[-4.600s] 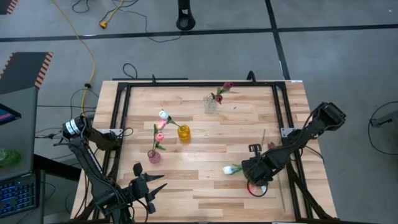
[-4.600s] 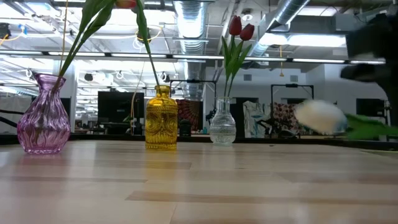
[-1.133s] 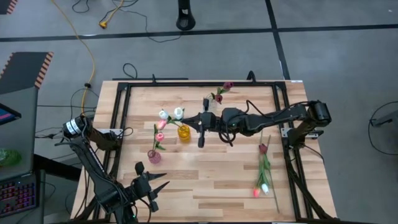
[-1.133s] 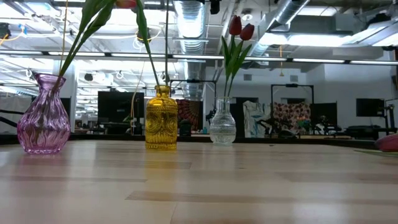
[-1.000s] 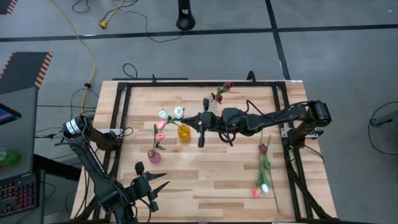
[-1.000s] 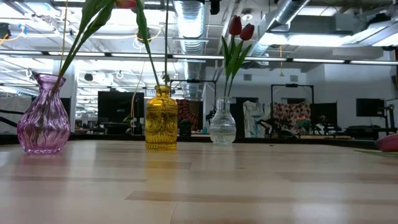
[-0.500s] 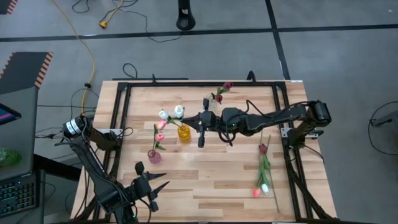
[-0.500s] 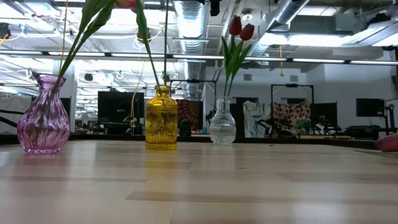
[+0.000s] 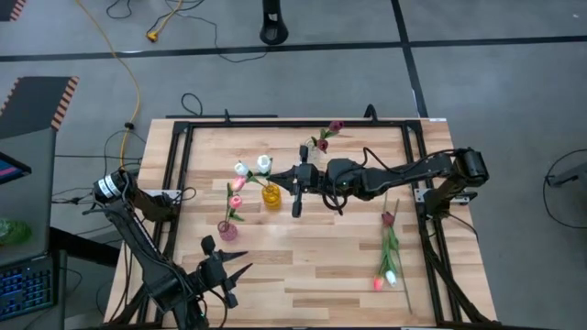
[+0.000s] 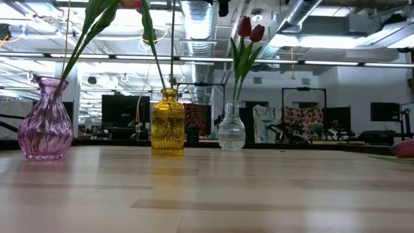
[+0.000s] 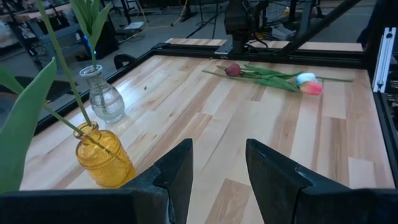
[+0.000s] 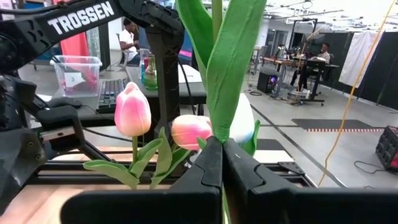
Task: Sort flowers into vase by color
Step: Put the white flower into the yellow vase
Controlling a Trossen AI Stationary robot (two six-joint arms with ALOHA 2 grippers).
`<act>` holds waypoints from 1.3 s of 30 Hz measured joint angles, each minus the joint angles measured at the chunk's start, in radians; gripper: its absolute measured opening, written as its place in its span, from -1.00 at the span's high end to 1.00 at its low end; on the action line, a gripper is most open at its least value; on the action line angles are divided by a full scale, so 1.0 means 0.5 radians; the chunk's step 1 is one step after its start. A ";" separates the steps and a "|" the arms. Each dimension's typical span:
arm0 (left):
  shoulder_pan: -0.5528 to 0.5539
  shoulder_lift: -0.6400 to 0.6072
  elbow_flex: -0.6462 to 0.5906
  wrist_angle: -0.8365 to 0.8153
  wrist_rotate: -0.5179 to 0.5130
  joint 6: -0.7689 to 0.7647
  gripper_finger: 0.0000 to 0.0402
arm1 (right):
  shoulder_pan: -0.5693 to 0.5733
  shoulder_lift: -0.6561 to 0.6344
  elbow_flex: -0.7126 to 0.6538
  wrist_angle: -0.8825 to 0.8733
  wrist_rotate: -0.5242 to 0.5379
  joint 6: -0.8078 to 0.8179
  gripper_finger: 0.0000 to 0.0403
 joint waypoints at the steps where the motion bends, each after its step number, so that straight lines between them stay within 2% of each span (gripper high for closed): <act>1: 0.000 0.000 0.000 0.000 0.000 0.000 0.32 | -0.002 0.000 0.000 -0.008 0.000 -0.001 0.87; 32: 0.000 0.000 0.000 0.000 0.001 0.024 0.32 | -0.054 0.002 0.000 -0.103 -0.002 0.003 0.86; 35: 0.000 0.000 0.000 0.000 0.001 0.024 0.32 | -0.054 0.002 0.000 -0.100 -0.002 0.002 0.80; 39: 0.000 0.000 0.000 0.000 0.001 0.025 0.32 | -0.054 0.002 0.000 -0.103 0.000 0.046 0.59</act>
